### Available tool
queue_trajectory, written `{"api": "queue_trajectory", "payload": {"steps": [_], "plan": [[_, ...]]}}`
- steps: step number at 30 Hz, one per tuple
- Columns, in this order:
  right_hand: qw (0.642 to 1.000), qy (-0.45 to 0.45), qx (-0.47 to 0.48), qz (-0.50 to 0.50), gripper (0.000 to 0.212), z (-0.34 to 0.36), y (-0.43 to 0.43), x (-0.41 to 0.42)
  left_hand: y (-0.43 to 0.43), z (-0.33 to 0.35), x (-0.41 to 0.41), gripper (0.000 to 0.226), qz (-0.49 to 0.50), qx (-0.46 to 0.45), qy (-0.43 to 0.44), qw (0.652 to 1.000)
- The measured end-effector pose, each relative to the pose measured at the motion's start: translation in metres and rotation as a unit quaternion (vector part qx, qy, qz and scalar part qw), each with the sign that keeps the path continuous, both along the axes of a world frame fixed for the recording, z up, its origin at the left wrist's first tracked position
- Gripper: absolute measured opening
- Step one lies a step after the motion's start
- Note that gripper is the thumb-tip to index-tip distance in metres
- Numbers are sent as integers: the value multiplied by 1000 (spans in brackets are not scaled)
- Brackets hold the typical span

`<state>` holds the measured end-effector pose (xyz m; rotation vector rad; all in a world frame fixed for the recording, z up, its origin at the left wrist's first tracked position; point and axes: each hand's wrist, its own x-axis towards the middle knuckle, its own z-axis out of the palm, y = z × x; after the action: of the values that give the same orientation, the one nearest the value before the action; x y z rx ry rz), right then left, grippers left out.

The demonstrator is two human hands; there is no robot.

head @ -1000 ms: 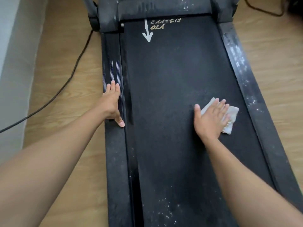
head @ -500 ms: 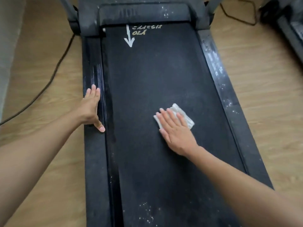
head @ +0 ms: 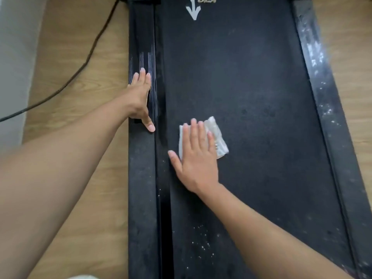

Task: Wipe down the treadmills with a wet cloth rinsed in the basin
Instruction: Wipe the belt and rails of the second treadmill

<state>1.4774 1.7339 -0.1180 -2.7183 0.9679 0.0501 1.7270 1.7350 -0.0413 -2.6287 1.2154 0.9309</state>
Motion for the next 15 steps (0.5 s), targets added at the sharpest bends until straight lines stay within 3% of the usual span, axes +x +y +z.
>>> {"api": "queue_trajectory", "payload": {"steps": [3, 6, 8, 12, 13, 15], "plan": [[989, 19, -12, 149, 74, 3, 35, 7, -5, 4, -4, 176, 2, 16, -17, 1000], [962, 27, -33, 271, 66, 6, -14, -29, 2, 7, -7, 169, -9, 8, -16, 1000], [977, 31, -38, 207, 62, 5, -67, -62, 14, 5, -12, 153, -4, -18, -7, 1000], [997, 77, -11, -19, 64, 5, -159, -141, 48, -4, -24, 108, -39, -69, 1, 997], [994, 81, 3, -71, 66, 6, -174, -164, 58, -5, -28, 108, -52, -73, 7, 996], [982, 76, 39, -166, 70, 10, -191, -196, 73, -6, -38, 129, -67, -59, 20, 996]]}}
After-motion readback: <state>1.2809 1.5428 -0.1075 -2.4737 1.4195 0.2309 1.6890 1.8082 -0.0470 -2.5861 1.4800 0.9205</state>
